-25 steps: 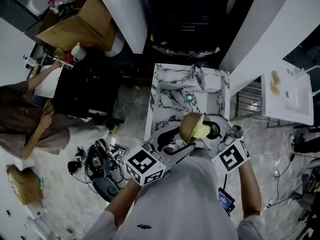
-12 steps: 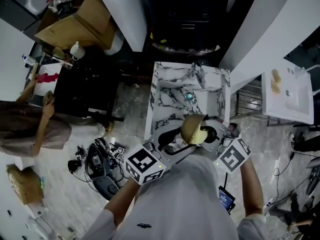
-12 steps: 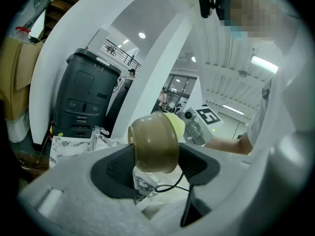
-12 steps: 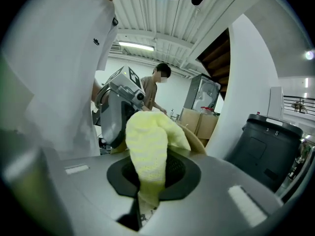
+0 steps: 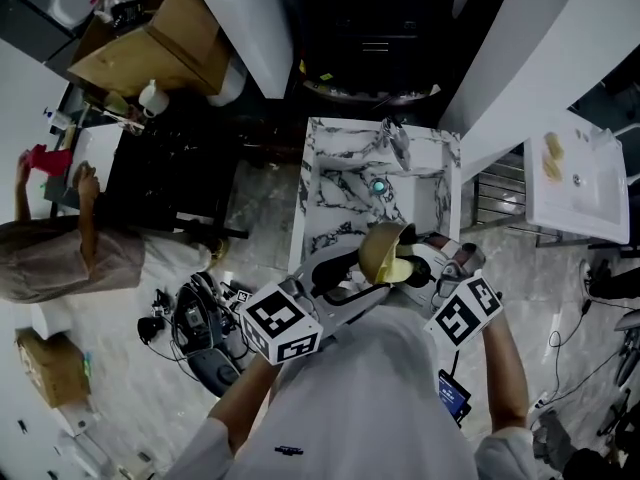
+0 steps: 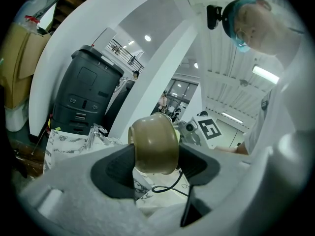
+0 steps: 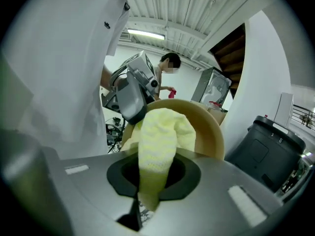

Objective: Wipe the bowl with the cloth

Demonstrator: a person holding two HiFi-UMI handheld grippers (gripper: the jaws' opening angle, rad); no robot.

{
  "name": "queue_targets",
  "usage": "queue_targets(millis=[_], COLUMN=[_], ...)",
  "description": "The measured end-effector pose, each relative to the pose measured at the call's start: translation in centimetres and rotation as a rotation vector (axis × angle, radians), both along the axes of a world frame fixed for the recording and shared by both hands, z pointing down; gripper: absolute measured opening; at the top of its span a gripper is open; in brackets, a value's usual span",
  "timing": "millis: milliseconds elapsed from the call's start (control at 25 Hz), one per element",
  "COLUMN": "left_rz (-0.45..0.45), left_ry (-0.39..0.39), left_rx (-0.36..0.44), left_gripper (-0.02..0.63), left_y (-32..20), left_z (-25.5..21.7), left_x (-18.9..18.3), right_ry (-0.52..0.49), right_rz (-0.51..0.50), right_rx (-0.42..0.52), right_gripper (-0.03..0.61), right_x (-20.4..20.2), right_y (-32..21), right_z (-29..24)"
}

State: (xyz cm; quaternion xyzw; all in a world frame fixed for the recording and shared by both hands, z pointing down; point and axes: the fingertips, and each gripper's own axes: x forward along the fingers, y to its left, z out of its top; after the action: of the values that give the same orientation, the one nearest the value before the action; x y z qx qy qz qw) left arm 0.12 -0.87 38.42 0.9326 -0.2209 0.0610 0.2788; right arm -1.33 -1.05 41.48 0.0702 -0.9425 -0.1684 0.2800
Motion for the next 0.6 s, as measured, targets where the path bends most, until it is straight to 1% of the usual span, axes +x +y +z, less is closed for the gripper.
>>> queue_targets(millis=[200, 320, 480, 600], left_rz=[0.005, 0.005, 0.010, 0.016], left_ry=[-0.004, -0.008, -0.031, -0.038], left_rx=[0.000, -0.007, 0.004, 0.005], left_gripper=[0.278, 0.279, 0.278, 0.278], left_y=[0.3, 0.6, 0.8, 0.7], left_z=[0.0, 0.3, 0.5, 0.5], left_x=[0.3, 0.6, 1.1, 1.5], right_ry=[0.120, 0.153, 0.113, 0.046], right_rz=[0.041, 0.090, 0.152, 0.179], right_rx=[0.076, 0.112, 0.131, 0.126], right_gripper=[0.029, 0.031, 0.031, 0.031], right_x=[1.6, 2.6, 3.2, 3.0], right_y=[-0.9, -1.9, -2.7, -2.9], right_z=[0.8, 0.8, -0.3, -1.4])
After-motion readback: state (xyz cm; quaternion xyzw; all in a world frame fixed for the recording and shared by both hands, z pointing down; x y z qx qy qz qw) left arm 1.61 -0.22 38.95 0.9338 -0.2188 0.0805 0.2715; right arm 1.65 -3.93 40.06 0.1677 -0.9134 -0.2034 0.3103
